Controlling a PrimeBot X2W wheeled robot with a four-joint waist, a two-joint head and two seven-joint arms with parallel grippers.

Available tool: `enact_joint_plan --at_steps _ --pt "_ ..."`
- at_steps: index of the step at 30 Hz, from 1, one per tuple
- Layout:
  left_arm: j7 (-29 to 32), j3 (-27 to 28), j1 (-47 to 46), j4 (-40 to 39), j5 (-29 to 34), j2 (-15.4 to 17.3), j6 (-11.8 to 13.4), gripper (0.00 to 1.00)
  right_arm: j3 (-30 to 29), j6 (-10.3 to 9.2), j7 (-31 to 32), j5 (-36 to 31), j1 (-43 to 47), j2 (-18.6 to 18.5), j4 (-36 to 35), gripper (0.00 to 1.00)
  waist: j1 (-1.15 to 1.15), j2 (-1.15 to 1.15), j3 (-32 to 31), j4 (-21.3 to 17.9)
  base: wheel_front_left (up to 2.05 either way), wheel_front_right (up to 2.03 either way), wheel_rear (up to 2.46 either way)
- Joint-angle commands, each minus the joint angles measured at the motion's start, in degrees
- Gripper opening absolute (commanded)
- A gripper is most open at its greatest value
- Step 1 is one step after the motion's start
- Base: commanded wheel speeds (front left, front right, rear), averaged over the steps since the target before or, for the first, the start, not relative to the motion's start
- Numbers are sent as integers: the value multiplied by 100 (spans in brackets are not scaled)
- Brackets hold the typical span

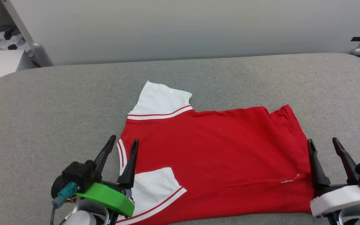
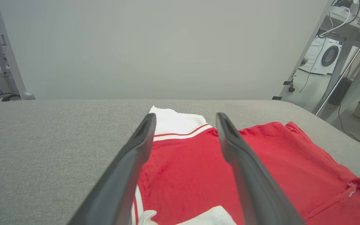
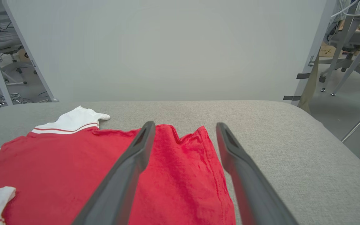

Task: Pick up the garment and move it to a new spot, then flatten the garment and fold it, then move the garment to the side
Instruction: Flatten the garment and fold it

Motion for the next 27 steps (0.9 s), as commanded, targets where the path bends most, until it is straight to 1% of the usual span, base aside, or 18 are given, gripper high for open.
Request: enact_joint_plan --at_steps 1,3,5,9,12,15,19,24,27 --pt "-32 -21 -110 165 121 -6 -113 100 -26 -9 -73 -37 -129 64 1 100 0 0 169 -130 0 0 0" --pt "-26 -117 -346 428 196 51 -217 100 15 -9 -106 -53 -163 105 4 100 0 0 268 -212 0 0 0" --pt "117 -240 -687 691 216 145 -296 100 36 -9 -120 -69 -180 136 -6 100 0 0 379 -294 0 0 0" --pt "728 -462 -1545 1065 171 399 -385 100 29 -9 -135 -79 -261 200 -61 100 0 0 670 -495 0 0 0" --pt "1368 -690 -2267 1260 56 651 -418 100 70 -9 -128 -87 -347 220 -117 100 0 0 921 -665 0 0 0" --pt "2122 -983 -2979 1403 -226 928 -427 100 110 -9 -141 -90 -462 234 -152 100 0 0 1173 -830 0 0 0" --pt "3089 -1377 -3982 1575 -787 1343 -430 100 226 -9 -203 -78 -652 275 -210 100 0 0 1534 -1038 0 0 0" --pt "4271 -1868 -5097 1988 -1385 1877 -431 100 394 -9 -298 -71 -893 335 -250 100 0 0 1956 -1295 0 0 0" --pt "4774 -1987 -5555 2281 -1579 2018 -431 100 493 -9 -376 -50 -1016 363 -278 100 0 0 2140 -1420 0 0 0"
